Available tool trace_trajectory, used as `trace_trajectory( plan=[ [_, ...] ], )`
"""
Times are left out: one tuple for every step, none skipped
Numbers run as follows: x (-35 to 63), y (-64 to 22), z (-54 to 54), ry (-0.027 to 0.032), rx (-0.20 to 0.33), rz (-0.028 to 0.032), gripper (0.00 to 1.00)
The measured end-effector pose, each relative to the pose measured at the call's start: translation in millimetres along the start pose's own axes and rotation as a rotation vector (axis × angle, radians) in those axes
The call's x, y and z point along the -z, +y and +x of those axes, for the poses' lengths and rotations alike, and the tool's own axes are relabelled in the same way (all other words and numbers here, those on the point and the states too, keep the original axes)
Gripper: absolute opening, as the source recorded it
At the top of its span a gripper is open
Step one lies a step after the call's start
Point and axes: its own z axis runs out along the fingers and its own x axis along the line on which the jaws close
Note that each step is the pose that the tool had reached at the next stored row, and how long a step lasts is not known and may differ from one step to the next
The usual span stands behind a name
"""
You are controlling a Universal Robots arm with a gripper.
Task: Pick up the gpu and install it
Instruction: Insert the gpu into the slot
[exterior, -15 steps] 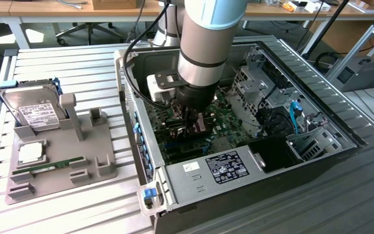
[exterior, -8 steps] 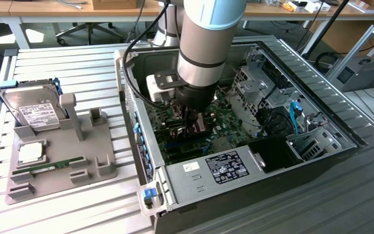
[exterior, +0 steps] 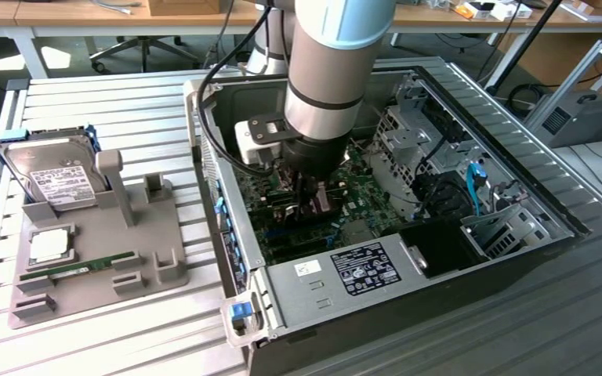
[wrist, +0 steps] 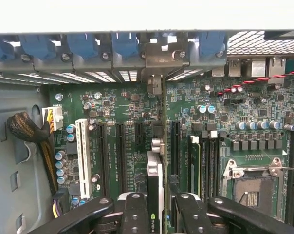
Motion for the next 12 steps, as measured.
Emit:
trace_trajectory(
  plan=[
    [-0.2,0.0,0.0,-0.0001,0.0,0.0001,0.27],
    [-0.4,0.1,0.0,-0.0003,0.0,0.0002,0.27],
    [-0.9,0.1,0.0,-0.0007,0.0,0.0005,0.27],
    [-1.5,0.2,-0.1,-0.0014,0.0,0.0007,0.27],
    [-1.4,0.2,0.0,-0.001,0.0,0.0005,0.27],
    [-1.2,0.2,0.0,-0.0005,-0.001,0.0002,0.27],
    [-1.2,0.2,0.0,-0.0004,-0.001,0.0002,0.27],
    [-1.2,0.2,0.0,-0.0004,-0.002,0.0003,0.27],
    [-1.2,0.2,0.0,-0.0004,-0.003,0.0004,0.27],
    [-1.2,0.4,0.0,-0.0003,-0.004,0.0004,0.27],
    [-1.2,0.7,0.0,-0.0002,-0.004,0.0005,0.27],
    [-1.2,1.1,0.0,-0.0002,-0.004,0.0004,0.27]
  ],
)
